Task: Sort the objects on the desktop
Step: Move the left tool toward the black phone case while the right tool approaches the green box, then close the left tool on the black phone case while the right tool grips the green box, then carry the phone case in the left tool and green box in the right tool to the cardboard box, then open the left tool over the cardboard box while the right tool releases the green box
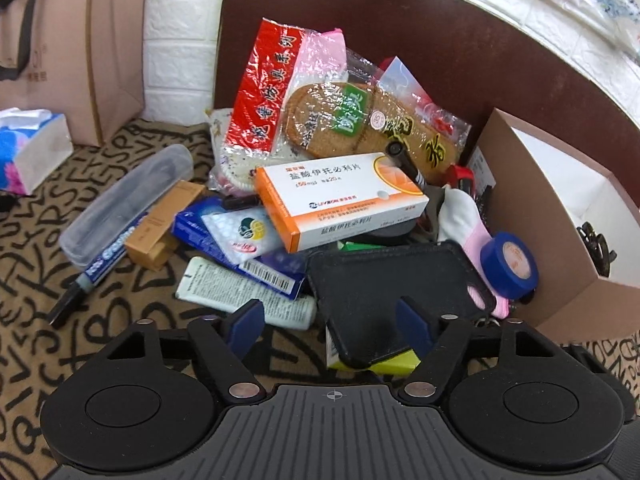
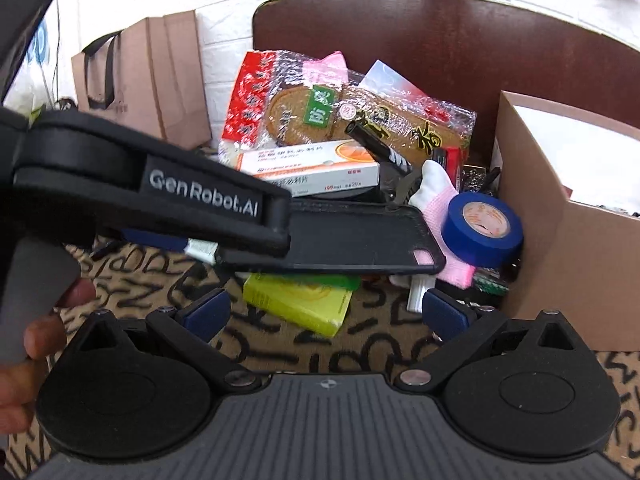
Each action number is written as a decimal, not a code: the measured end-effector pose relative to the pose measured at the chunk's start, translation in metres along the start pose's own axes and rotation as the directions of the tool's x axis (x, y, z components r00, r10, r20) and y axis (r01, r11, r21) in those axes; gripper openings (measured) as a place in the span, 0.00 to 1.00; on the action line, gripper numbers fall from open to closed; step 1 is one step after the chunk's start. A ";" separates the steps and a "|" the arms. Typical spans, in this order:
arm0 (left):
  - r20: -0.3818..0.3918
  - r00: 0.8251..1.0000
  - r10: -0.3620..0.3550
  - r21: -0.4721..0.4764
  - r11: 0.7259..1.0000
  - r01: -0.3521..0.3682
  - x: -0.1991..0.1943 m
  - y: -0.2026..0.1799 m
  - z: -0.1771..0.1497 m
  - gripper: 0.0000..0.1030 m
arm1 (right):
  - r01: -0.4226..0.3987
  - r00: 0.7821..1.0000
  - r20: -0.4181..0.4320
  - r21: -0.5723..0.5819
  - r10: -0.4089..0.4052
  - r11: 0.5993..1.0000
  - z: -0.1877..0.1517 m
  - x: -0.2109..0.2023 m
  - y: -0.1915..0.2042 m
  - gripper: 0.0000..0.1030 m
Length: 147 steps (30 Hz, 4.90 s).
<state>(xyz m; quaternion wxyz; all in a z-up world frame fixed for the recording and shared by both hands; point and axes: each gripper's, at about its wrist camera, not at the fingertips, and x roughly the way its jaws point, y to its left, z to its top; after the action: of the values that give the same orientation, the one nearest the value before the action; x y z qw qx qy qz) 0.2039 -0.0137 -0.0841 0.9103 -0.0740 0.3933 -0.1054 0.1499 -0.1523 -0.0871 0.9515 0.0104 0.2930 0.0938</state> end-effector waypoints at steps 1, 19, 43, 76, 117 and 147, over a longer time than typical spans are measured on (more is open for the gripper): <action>-0.003 1.000 -0.006 0.000 1.000 0.006 0.003 0.000 0.002 0.73 | -0.007 1.000 -0.004 0.006 0.007 1.000 0.001 0.005 -0.001 0.96; 0.012 0.999 -0.045 -0.025 0.999 0.045 0.009 0.007 0.022 0.29 | -0.027 0.999 0.027 0.109 0.025 0.994 0.009 0.036 -0.001 0.72; -0.056 0.990 -0.132 -0.017 0.991 0.131 -0.059 -0.009 -0.060 0.14 | -0.033 0.999 -0.027 0.007 0.033 0.999 -0.044 -0.046 0.005 0.64; -0.052 0.972 -0.231 0.025 0.972 0.232 -0.070 -0.050 -0.081 0.14 | 0.088 0.996 -0.005 -0.093 -0.089 0.992 -0.083 -0.097 -0.002 0.64; 0.039 0.950 -0.310 0.135 0.944 0.302 0.035 -0.226 0.083 0.00 | 0.375 0.923 0.192 -0.260 -0.333 0.890 0.072 -0.055 -0.177 0.64; 0.123 0.957 -0.263 0.095 0.963 0.253 0.031 -0.214 0.066 1.00 | 0.399 0.917 0.124 -0.283 -0.379 0.872 0.060 -0.036 -0.176 0.99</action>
<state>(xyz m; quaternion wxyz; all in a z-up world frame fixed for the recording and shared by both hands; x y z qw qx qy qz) 0.2441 -0.2252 -0.0145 0.9154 -0.0959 0.3135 -0.2334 0.1848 -0.3301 -0.0309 0.9499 -0.1916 0.2404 -0.0562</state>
